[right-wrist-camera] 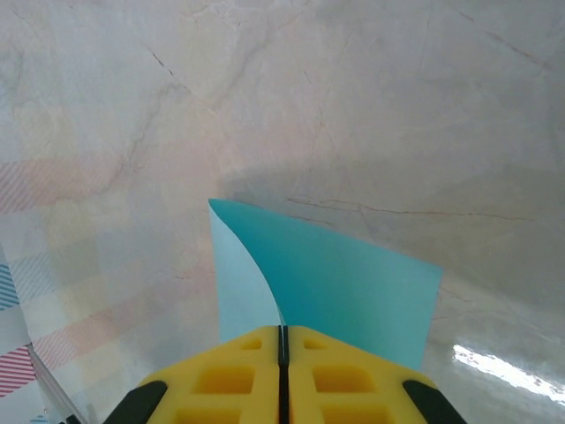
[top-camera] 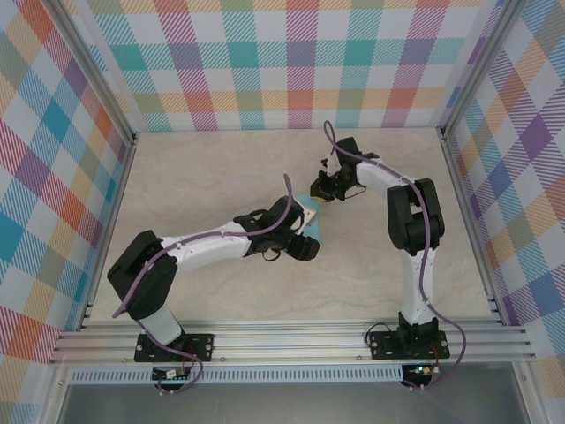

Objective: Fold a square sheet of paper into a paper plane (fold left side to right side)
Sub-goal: Fold the triangle a second time at the center of the table.

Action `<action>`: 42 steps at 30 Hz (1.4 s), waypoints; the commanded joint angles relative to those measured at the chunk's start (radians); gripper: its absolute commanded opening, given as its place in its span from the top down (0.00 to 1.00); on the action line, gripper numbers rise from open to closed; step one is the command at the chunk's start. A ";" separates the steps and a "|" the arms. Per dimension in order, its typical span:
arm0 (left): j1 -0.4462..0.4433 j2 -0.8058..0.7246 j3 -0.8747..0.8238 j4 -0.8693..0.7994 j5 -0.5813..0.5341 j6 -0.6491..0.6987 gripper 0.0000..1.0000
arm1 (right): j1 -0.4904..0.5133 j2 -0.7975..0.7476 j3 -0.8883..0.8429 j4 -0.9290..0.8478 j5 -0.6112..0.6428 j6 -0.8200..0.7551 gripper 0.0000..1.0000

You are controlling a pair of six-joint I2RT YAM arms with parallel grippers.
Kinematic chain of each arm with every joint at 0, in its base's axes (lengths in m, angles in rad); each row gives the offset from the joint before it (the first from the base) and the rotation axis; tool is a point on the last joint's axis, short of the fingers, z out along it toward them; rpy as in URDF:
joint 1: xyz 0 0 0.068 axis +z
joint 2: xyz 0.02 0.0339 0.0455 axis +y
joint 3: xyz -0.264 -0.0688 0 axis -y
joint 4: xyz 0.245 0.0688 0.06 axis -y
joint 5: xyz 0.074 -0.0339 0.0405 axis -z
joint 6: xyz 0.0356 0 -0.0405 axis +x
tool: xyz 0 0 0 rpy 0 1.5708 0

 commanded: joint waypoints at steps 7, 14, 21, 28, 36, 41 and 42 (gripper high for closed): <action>-0.086 0.135 0.145 -0.114 -0.182 0.103 0.37 | 0.000 -0.017 0.051 -0.082 -0.038 0.010 0.92; -0.119 0.188 0.193 -0.146 -0.245 0.120 0.35 | 0.000 -0.005 0.087 -0.126 -0.050 0.007 0.92; -0.128 0.166 0.181 -0.132 -0.279 0.127 0.32 | -0.001 0.008 0.119 -0.172 -0.049 -0.006 0.90; -0.139 0.210 0.206 -0.142 -0.272 0.144 0.30 | 0.000 0.014 0.130 -0.181 -0.053 -0.002 0.90; -0.142 0.271 0.248 -0.163 -0.319 0.148 0.31 | 0.000 0.020 0.132 -0.185 -0.059 0.001 0.90; -0.146 0.297 0.262 -0.182 -0.388 0.149 0.35 | -0.001 0.020 0.133 -0.185 -0.062 0.003 0.90; -0.148 0.299 0.265 -0.186 -0.404 0.151 0.36 | -0.001 0.020 0.133 -0.185 -0.062 0.004 0.90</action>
